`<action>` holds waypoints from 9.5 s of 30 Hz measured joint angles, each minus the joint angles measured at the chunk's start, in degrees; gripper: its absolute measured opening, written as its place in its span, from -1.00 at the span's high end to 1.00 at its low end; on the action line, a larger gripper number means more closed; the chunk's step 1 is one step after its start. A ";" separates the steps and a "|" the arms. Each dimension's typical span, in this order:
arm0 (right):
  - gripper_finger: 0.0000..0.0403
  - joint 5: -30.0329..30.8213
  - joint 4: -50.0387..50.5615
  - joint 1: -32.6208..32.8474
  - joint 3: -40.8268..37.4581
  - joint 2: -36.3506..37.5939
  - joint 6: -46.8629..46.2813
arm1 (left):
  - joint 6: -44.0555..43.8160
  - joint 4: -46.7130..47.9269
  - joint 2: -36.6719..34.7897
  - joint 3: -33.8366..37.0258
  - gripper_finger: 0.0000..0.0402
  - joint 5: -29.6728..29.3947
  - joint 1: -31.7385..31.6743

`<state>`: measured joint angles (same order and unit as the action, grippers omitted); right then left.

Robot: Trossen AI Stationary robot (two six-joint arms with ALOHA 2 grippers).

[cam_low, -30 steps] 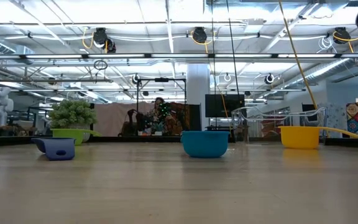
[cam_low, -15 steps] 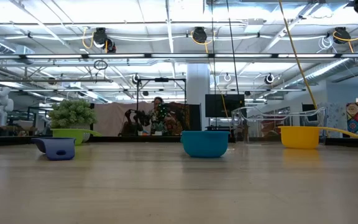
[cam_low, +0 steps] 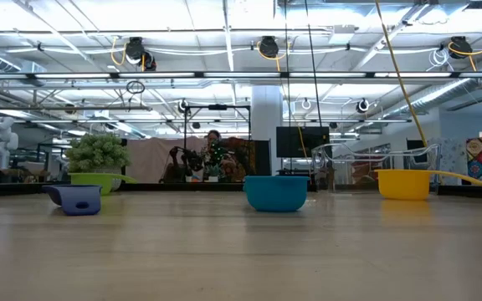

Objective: Nest measuring cups in basket
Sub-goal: Stack the blue measuring cup on top of the red measuring cup

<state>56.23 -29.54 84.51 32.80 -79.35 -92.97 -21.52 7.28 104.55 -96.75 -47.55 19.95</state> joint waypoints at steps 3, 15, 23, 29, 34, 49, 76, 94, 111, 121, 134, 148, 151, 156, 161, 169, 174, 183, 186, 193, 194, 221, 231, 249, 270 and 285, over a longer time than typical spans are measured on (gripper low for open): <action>1.00 2.73 0.10 -0.05 0.86 -1.65 0.06 | 0.42 -1.84 0.22 0.00 0.24 -0.11 0.67; 1.00 3.96 -0.75 -0.17 2.52 -7.78 -3.51 | 0.22 -1.98 0.31 0.00 0.24 -0.51 3.16; 1.00 -9.94 4.04 -1.74 2.77 -8.21 -5.81 | 0.12 -1.98 0.31 0.00 0.24 -1.44 3.97; 1.00 -19.05 6.49 -4.74 2.51 -8.59 -3.89 | -0.22 -1.98 0.31 0.00 0.24 -1.53 3.98; 1.00 -23.11 3.75 -7.64 2.38 -8.82 0.61 | -0.19 -2.03 0.31 0.00 0.24 -1.57 3.99; 1.00 -26.26 7.20 -8.45 2.40 -8.56 -2.63 | 0.81 -1.98 0.29 0.00 0.24 -1.62 3.77; 1.00 -37.05 -10.36 -22.95 -9.53 -8.43 8.81 | 0.06 -1.94 0.27 -0.02 0.24 -1.64 3.77; 1.00 -41.21 -38.39 -36.81 -22.58 -8.41 20.72 | -0.68 -1.48 0.25 -0.04 0.24 -1.62 4.19; 0.87 -44.71 -38.60 -36.79 -22.58 -8.41 20.03 | -1.53 -1.46 0.24 -0.04 0.24 -1.62 4.36; 0.55 -46.03 -38.38 -36.81 -22.58 -8.41 19.78 | -1.52 -1.46 0.24 -0.04 0.24 -1.60 4.53; -0.03 -51.95 -38.32 -35.96 -22.43 -8.41 18.15 | -1.51 -1.46 0.24 -0.04 0.24 -1.60 4.52; -0.25 -51.62 -36.47 -32.71 -22.19 -8.39 17.10 | -4.15 -0.08 0.24 -0.04 0.24 -1.42 5.71; -0.25 -51.53 -31.29 -34.87 -22.13 -8.34 15.63 | -4.15 -0.59 0.24 -0.04 0.24 -1.42 5.58; -0.25 -51.43 -32.05 -41.22 -22.19 -8.43 19.07 | -3.96 -0.83 0.24 -0.04 0.24 -1.43 5.46; -0.25 -50.32 -37.91 -45.62 -22.15 -8.36 22.59 | -3.04 -1.46 0.24 -0.04 0.24 -1.46 5.40; -0.25 -58.50 -35.08 -44.83 -22.21 -8.43 20.37 | -2.98 -1.42 0.24 -0.04 0.24 -1.46 5.62; -0.25 -57.46 -35.85 -39.35 -22.19 -8.43 17.22 | -2.79 -1.39 0.24 -0.04 0.24 -1.44 5.67; -0.25 -49.51 -32.75 -41.28 -22.19 -8.41 21.97 | -3.01 -1.48 0.24 -0.04 0.24 -1.44 5.74; -0.25 -47.94 -31.50 -46.13 -22.19 -8.43 26.20 | -3.09 -1.46 0.24 -0.04 0.24 -1.44 5.74; -0.25 -52.53 -31.49 -47.63 -22.19 -8.41 26.86 | -3.06 -1.47 0.24 -0.04 0.24 -1.45 5.74; -0.25 -53.29 -31.41 -46.59 -22.21 -8.41 25.98 | -3.04 -1.47 0.24 -0.04 0.24 -1.45 5.74; -0.07 -42.40 7.06 -41.40 -22.19 19.97 35.47 | -24.77 25.05 3.46 -0.03 0.24 16.32 9.00; 0.80 -48.86 14.07 -41.40 -22.19 22.46 40.80 | -28.92 36.40 9.45 -0.04 0.54 34.39 8.93; 1.00 -50.69 29.26 -45.81 -12.85 22.53 83.01 | -14.11 37.07 15.26 -0.04 0.99 57.32 -1.56; 1.00 -56.37 58.24 -49.54 7.32 7.94 109.57 | 1.94 38.85 14.78 -1.22 0.96 57.69 -2.04; 1.00 -54.80 54.49 -56.46 10.74 -0.96 107.58 | -0.41 29.94 18.03 -1.14 0.98 50.75 -3.18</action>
<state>1.43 24.95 28.05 43.54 -80.31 14.62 -21.93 37.22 122.58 -97.89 3.20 16.78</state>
